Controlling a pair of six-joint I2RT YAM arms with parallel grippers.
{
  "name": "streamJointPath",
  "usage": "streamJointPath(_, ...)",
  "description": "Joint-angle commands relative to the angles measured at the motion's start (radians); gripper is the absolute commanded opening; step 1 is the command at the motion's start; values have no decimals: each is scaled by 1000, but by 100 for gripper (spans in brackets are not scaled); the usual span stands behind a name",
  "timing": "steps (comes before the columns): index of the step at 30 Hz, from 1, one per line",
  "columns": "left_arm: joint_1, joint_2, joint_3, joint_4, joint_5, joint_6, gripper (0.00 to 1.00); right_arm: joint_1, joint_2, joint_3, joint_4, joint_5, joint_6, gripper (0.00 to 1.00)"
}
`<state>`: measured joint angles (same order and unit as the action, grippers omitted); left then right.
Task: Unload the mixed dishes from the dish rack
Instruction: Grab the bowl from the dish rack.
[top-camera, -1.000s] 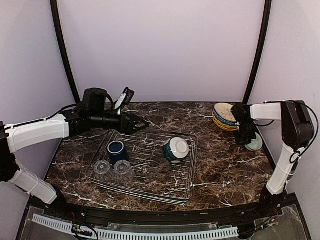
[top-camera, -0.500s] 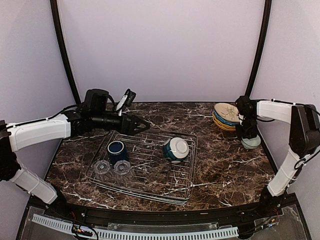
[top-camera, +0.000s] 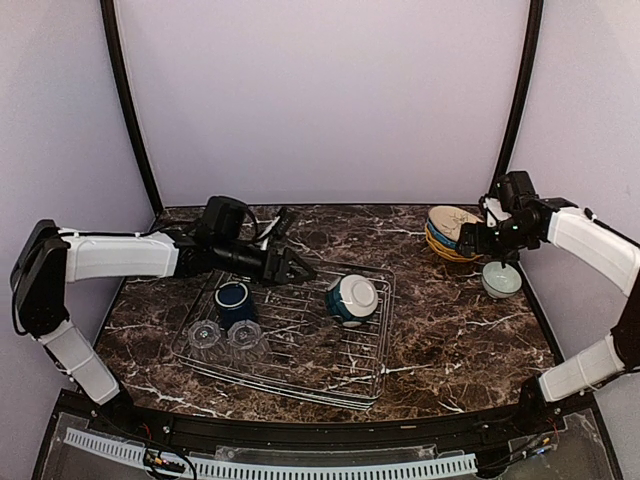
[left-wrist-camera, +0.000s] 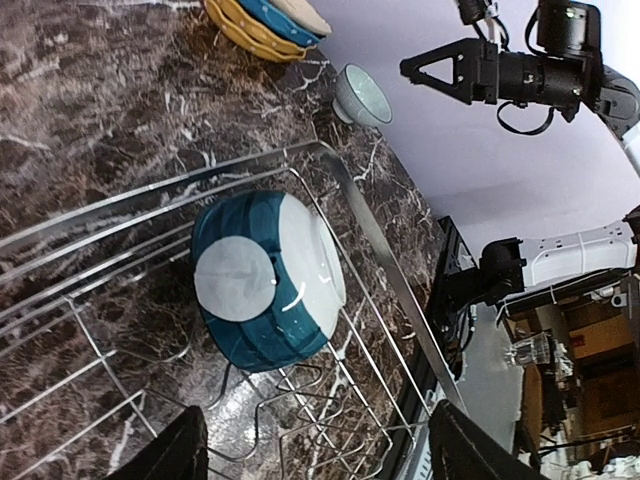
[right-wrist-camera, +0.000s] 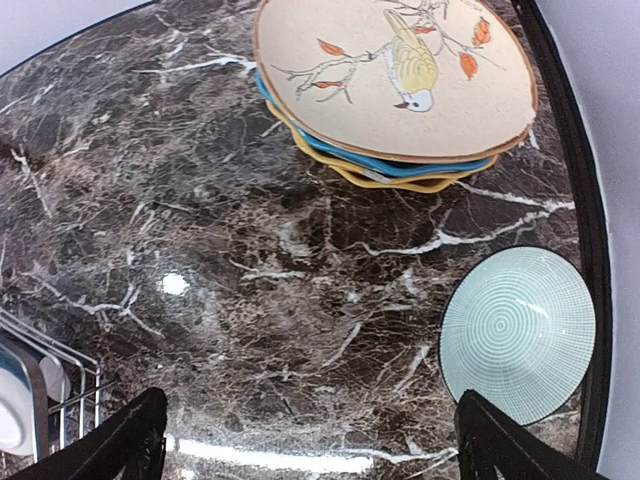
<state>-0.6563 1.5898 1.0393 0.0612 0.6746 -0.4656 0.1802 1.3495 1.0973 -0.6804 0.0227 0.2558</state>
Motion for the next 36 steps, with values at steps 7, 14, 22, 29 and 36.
streamJointPath(7, -106, 71, 90, -128, -155, -197, 72, 4, -117, -70, 137, -66, 112, 99)
streamJointPath(14, -173, 70, 137, -232, -353, -336, 69, 4, -133, -94, 190, -173, 81, 99)
streamJointPath(22, -196, 156, 245, -341, -460, -358, 71, 5, -165, -133, 210, -173, 75, 99)
streamJointPath(29, -217, 232, 321, -370, -465, -345, 83, 4, -192, -160, 212, -155, 68, 99)
streamJointPath(36, -225, 283, 386, -415, -489, -338, 88, 5, -208, -182, 217, -147, 63, 99)
